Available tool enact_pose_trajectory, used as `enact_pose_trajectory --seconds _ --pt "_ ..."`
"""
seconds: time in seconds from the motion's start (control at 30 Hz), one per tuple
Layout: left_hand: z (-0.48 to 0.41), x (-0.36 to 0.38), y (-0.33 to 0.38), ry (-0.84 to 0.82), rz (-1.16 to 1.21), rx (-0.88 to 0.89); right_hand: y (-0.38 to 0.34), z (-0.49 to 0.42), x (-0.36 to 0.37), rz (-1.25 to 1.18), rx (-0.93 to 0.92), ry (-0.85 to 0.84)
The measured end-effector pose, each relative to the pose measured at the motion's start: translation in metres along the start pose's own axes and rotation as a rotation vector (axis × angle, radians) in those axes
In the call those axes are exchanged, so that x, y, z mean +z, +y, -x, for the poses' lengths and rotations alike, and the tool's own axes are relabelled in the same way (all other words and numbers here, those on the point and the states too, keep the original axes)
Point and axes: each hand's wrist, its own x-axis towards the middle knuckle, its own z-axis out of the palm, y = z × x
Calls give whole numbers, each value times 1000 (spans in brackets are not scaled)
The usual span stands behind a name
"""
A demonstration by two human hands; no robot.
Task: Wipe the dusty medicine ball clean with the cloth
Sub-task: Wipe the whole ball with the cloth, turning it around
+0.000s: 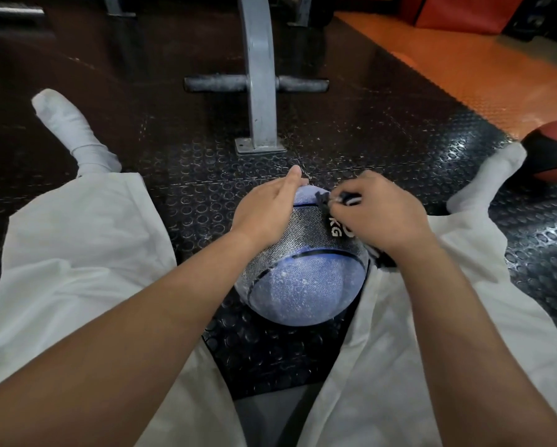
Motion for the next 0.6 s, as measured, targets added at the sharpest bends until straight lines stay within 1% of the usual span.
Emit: enact_pose_trajectory --seconds 0.1,0.2,0.27,0.33,0.4,0.53,0.6 --pt "-1 1 1 0 27 -14 -4 1 2 57 -71 21" --pt "-1 0 -1 10 53 -14 -24 5 11 35 -189 59" --pt "-1 -2 -3 16 83 -18 -36 5 18 81 -267 54" --pt "-2 -3 -7 11 94 -15 -38 4 20 84 -291 41" --pt "-3 -1 -9 6 77 -2 -27 2 18 -12 -224 27" --pt "-8 2 -3 -2 -2 -7 9 2 16 -222 33 29" --pt "-10 2 -1 -7 -17 -5 17 5 17 -265 109 56"
